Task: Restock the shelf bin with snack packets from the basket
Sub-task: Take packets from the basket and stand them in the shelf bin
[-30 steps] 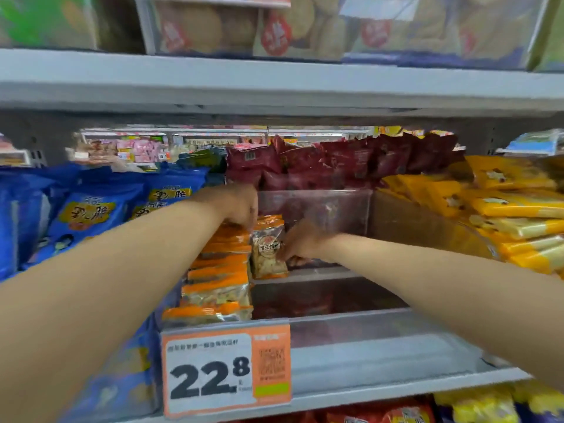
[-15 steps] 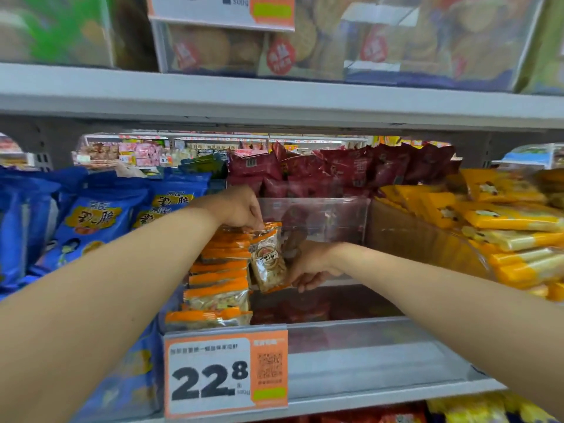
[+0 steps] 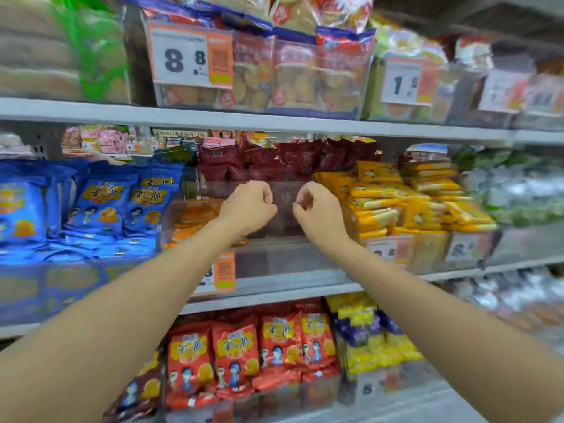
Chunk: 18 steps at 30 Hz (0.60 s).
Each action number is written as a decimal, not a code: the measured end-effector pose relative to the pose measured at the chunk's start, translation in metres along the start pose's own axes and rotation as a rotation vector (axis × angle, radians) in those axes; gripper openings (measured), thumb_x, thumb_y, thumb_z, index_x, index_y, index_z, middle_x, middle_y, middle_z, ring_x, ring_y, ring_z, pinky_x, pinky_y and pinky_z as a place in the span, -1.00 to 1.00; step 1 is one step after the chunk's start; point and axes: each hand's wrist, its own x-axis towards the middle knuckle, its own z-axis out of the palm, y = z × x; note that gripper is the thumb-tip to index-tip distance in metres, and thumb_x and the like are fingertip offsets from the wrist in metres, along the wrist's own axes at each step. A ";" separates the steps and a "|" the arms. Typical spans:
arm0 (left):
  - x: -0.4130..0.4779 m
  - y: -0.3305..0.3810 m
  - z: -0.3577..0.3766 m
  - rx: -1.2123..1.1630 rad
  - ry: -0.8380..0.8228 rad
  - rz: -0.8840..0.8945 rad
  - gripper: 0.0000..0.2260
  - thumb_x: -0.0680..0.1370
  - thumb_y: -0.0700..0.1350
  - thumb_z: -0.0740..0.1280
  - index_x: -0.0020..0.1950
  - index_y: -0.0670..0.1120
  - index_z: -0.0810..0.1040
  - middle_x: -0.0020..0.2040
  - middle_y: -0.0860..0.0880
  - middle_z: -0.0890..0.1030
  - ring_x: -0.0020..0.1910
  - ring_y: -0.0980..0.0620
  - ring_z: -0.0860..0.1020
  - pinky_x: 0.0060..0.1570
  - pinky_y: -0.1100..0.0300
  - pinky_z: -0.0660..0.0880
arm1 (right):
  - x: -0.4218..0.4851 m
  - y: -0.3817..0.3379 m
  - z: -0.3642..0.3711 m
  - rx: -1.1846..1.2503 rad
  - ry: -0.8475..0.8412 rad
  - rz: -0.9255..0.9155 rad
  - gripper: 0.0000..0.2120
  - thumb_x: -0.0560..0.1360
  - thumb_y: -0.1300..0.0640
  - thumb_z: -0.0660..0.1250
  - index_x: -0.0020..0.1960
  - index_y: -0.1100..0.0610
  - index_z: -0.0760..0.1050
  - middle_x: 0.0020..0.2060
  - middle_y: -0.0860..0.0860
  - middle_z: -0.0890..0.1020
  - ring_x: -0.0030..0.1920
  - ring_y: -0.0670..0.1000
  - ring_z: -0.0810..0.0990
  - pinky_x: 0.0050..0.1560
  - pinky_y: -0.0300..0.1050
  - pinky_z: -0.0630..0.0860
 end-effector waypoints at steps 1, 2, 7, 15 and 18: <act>-0.013 0.017 0.004 -0.013 -0.014 0.022 -0.82 0.38 -0.14 0.36 -0.36 -0.03 0.39 -0.38 0.07 0.49 -0.27 -0.05 0.51 -0.26 0.14 0.41 | -0.013 0.002 -0.014 -0.007 0.023 -0.011 -0.79 0.43 0.28 0.35 -0.23 0.04 0.37 -0.28 -0.06 0.45 -0.24 -0.03 0.41 -0.21 -0.12 0.32; -0.026 0.033 0.009 -0.024 -0.036 0.044 -0.83 0.39 -0.14 0.36 -0.36 -0.04 0.40 -0.39 0.07 0.49 -0.29 -0.04 0.50 -0.28 0.14 0.40 | -0.026 0.006 -0.027 -0.011 0.035 0.001 -0.80 0.43 0.28 0.35 -0.22 0.05 0.38 -0.27 -0.04 0.46 -0.24 -0.03 0.41 -0.22 -0.11 0.33; -0.087 0.082 0.080 -0.257 -0.187 0.016 -0.84 0.40 -0.07 0.41 -0.32 -0.01 0.46 -0.37 0.05 0.54 -0.30 -0.02 0.54 -0.29 0.14 0.44 | -0.117 0.056 -0.082 -0.077 0.026 0.068 -0.86 0.41 0.29 0.35 -0.22 0.12 0.42 -0.31 -0.01 0.47 -0.26 0.00 0.42 -0.25 -0.10 0.35; -0.189 0.118 0.237 -0.326 -0.607 -0.091 -0.77 0.47 -0.18 0.39 -0.37 -0.03 0.49 -0.39 0.00 0.51 -0.34 0.05 0.45 -0.27 0.20 0.38 | -0.284 0.156 -0.131 -0.144 -0.094 0.465 -0.84 0.31 0.18 0.37 -0.25 -0.03 0.44 -0.32 -0.01 0.56 -0.27 0.07 0.56 -0.18 0.02 0.51; -0.230 0.117 0.285 -0.361 -0.790 -0.180 -0.81 0.51 -0.18 0.35 -0.31 -0.10 0.50 -0.37 -0.06 0.56 -0.43 0.05 0.46 -0.47 0.34 0.38 | -0.345 0.184 -0.141 -0.132 -0.129 0.633 -0.91 0.38 0.25 0.41 -0.20 0.10 0.53 -0.30 -0.01 0.58 -0.27 0.03 0.55 -0.16 -0.09 0.46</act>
